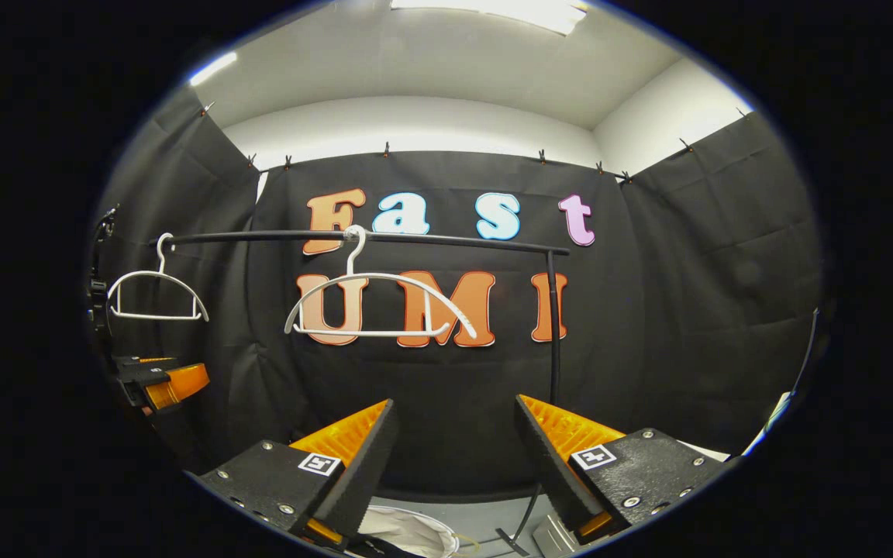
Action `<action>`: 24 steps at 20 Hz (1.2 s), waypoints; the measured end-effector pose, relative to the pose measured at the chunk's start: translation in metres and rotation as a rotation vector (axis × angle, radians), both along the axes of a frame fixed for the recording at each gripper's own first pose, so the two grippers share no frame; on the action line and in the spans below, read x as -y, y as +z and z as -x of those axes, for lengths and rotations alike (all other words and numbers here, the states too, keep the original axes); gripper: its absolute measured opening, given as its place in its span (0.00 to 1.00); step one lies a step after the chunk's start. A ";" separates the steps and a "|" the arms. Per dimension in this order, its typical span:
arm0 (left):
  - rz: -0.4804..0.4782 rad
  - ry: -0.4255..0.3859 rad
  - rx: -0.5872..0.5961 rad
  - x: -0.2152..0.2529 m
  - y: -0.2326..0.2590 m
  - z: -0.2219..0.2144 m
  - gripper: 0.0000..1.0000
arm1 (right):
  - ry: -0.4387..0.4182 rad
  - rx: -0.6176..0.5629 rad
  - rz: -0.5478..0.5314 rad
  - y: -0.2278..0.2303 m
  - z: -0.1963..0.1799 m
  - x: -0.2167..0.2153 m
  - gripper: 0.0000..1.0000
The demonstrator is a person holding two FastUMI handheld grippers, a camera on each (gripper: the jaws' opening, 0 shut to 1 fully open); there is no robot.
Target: Grasp the clothes on the hanger with both hands and then place them into the laundry hamper below.
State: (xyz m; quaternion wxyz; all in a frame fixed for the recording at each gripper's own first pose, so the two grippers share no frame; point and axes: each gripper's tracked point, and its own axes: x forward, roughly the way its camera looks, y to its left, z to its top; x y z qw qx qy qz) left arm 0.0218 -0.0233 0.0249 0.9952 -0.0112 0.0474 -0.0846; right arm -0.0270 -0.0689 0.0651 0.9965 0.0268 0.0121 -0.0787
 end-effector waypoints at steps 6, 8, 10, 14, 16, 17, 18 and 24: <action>-0.002 -0.010 0.013 0.003 0.002 -0.001 0.97 | -0.003 0.002 0.014 0.001 -0.003 0.003 0.93; -0.001 -0.013 0.014 0.005 0.002 -0.003 0.94 | -0.002 -0.004 0.009 -0.002 -0.003 0.002 0.93; -0.002 -0.016 0.015 0.006 0.002 -0.005 0.94 | -0.002 -0.005 0.006 -0.001 -0.005 0.001 0.93; -0.006 -0.020 0.019 0.008 0.002 -0.007 0.95 | -0.005 0.002 0.013 0.000 -0.007 0.002 0.93; -0.007 -0.020 0.024 0.008 0.003 -0.008 0.94 | -0.005 0.004 0.010 -0.001 -0.007 0.001 0.93; -0.008 -0.021 0.025 0.008 0.003 -0.008 0.94 | -0.005 0.002 0.008 -0.001 -0.007 0.001 0.93; -0.010 -0.022 0.027 0.007 0.004 -0.008 0.94 | -0.004 0.001 0.006 -0.002 -0.008 0.001 0.93; -0.015 -0.027 0.024 0.008 0.003 -0.007 0.94 | 0.000 -0.010 0.002 -0.006 -0.008 -0.003 0.93</action>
